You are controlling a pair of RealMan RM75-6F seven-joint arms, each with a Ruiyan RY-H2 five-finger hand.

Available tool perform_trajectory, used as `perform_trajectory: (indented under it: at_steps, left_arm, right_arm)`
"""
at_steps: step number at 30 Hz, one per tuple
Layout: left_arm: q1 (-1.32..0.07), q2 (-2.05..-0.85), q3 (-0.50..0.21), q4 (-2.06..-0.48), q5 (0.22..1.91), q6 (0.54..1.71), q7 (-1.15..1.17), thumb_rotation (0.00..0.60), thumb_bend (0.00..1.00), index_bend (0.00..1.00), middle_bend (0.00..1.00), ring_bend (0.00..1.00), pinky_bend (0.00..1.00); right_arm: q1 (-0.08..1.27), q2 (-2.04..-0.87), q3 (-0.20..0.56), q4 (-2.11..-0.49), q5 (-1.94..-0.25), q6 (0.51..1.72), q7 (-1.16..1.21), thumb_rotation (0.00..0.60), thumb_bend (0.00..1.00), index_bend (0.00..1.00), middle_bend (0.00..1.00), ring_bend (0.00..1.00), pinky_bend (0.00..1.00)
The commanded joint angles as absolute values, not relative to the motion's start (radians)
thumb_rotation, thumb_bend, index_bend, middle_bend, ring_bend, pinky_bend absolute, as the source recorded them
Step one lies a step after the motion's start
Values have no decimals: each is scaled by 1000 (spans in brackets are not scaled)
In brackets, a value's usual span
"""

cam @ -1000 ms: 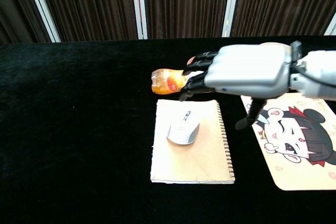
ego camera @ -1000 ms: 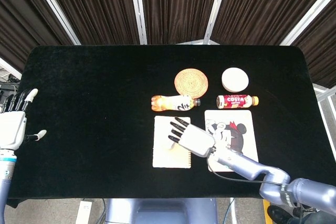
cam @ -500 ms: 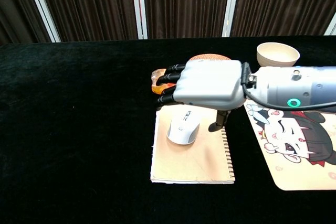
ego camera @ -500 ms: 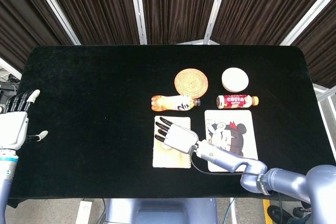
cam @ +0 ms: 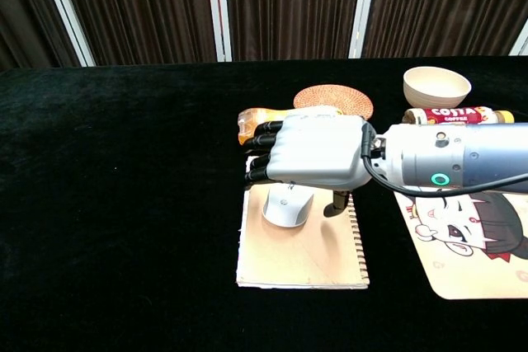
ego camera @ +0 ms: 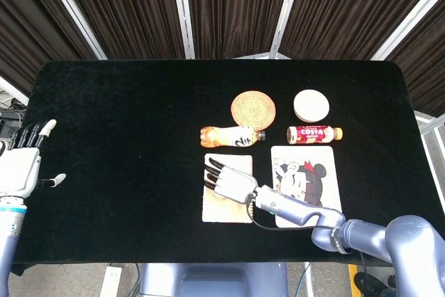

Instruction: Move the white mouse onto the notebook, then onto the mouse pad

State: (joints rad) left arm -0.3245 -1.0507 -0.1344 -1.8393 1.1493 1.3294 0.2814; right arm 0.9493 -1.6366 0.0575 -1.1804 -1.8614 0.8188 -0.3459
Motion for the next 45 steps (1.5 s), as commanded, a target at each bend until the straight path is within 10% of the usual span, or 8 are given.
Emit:
perform_trajectory:
  at_steps: [1,16,31,45]
  left_arm:
    - [-324,-1050,-135,-1839,1149,1329,281,600,0,0,0,0,0]
    - [-322,-1046,-143,-1834,1147,1320,274,600,0,0,0,0,0]
    - [-325,-1043,-149,-1823,1139,1302,267,600,0,0,0,0,0]
    - [-323,-1036,-147,-1825,1141,1290,255,600,0,0,0,0,0]
  right_arm:
    - [958,-1654,45,-1151,-1865,832,-343,600,58,190,267,89,117]
    - [979,-1716,-8,-1029,-1857,875,-271,600,313,191,268,93,202]
    - [990,-1739,-63,-935,-1901,1003,-156,600,515,389,488,316,465]
    - [932,-1407,-200,-1033,-2011,1183,-126,600,514,389,489,316,466]
